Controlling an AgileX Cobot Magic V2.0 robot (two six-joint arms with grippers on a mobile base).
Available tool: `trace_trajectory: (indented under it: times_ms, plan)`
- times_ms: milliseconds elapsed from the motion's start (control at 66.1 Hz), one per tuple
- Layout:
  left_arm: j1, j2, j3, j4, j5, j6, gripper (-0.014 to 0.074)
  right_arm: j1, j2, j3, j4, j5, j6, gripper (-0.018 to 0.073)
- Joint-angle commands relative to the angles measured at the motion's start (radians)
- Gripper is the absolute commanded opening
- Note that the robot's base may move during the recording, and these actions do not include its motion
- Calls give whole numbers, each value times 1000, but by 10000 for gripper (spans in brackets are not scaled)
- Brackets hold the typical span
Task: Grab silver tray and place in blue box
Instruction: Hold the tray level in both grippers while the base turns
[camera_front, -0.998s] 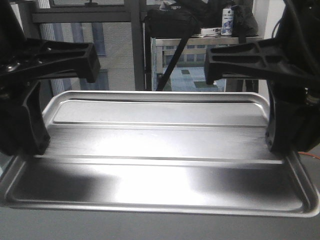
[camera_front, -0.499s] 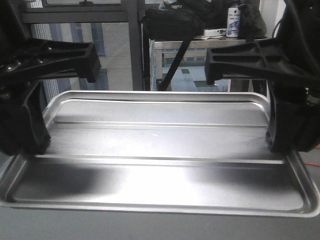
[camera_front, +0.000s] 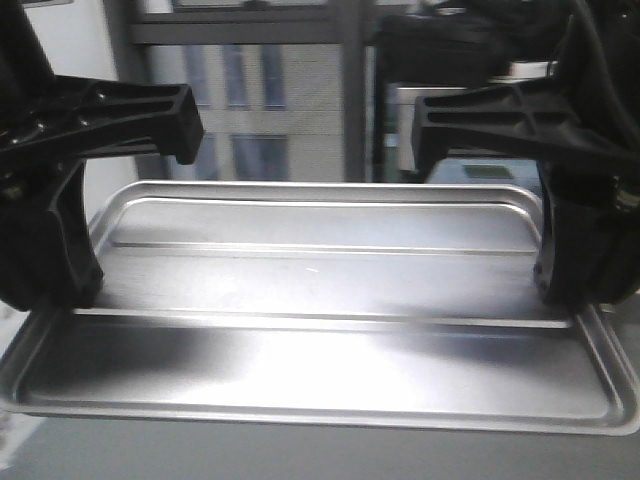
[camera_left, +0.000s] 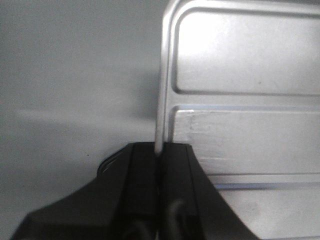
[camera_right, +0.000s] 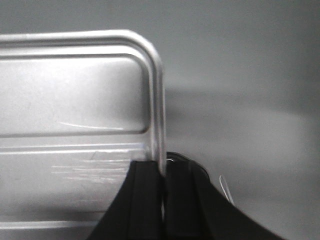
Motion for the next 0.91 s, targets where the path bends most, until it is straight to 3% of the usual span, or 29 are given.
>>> trace_trajectory:
  times_ms: [0, 454, 892]
  plan:
    - [-5, -28, -23, 28, 6, -1, -104, -1, -27, -27, -45, 8, 6, 49]
    - [-5, -28, -23, 28, 6, -1, -104, -1, -27, -27, -45, 56, 6, 49]
    - [-5, -28, -23, 28, 6, -1, -104, -1, -27, -27, -45, 209, 6, 49]
